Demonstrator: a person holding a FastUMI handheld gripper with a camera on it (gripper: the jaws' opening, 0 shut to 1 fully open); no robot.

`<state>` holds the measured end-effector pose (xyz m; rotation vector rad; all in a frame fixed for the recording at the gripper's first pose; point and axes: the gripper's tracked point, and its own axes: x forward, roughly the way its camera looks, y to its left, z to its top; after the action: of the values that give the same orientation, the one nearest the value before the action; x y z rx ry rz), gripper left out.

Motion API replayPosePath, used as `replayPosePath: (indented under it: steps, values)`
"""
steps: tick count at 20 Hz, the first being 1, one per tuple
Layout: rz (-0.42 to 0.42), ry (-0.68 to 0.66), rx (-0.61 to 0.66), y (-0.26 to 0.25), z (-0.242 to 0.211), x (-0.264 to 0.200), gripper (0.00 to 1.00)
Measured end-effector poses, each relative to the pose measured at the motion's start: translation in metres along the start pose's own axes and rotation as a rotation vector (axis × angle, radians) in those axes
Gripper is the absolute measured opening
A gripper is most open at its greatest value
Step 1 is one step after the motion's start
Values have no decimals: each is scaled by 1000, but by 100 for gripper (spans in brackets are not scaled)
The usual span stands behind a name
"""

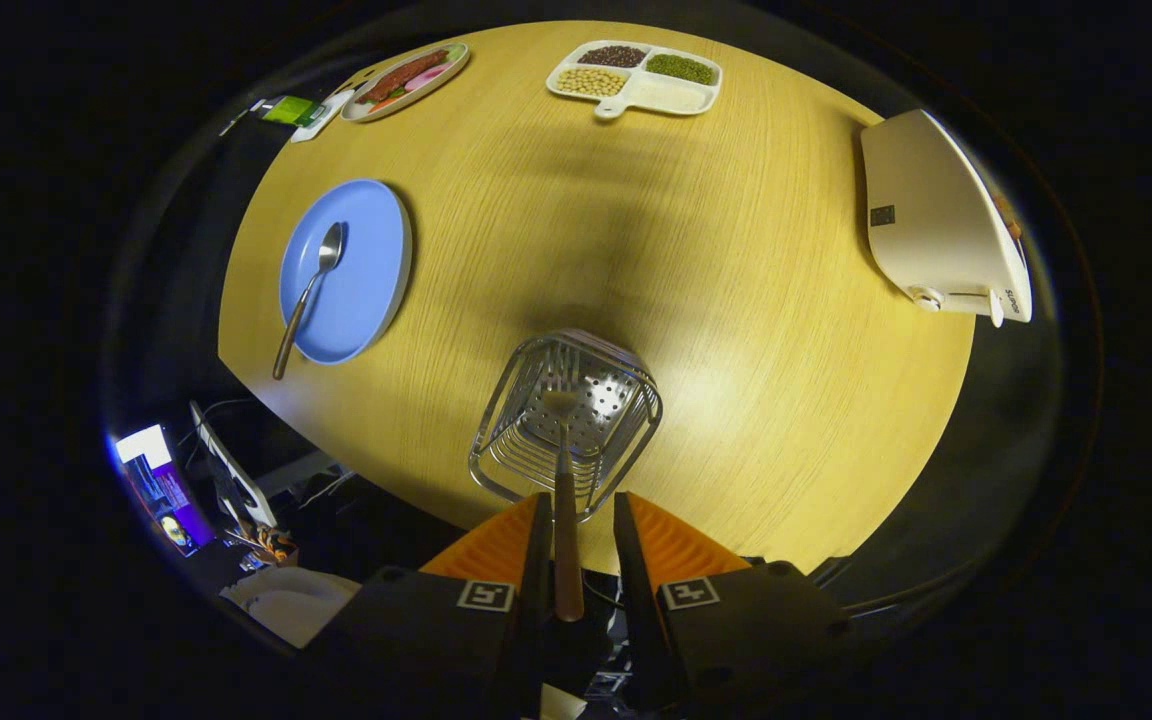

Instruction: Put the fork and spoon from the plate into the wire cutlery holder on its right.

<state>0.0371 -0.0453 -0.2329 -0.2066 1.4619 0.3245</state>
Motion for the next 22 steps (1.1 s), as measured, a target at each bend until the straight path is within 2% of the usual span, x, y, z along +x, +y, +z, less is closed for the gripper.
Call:
replayPosePath:
  steps: [3,5,6,8,15,18,22]
  values:
    - [21,-66,23,6,5,-11,72]
    - [45,-127,34,13,9,-22,77]
    - [49,-160,41,16,12,-29,89]
    - [50,-240,51,21,17,-40,100]
    - [28,-543,110,54,28,-87,100]
    - [27,-628,74,84,32,-90,100]
    - [50,-670,-14,143,39,-74,100]
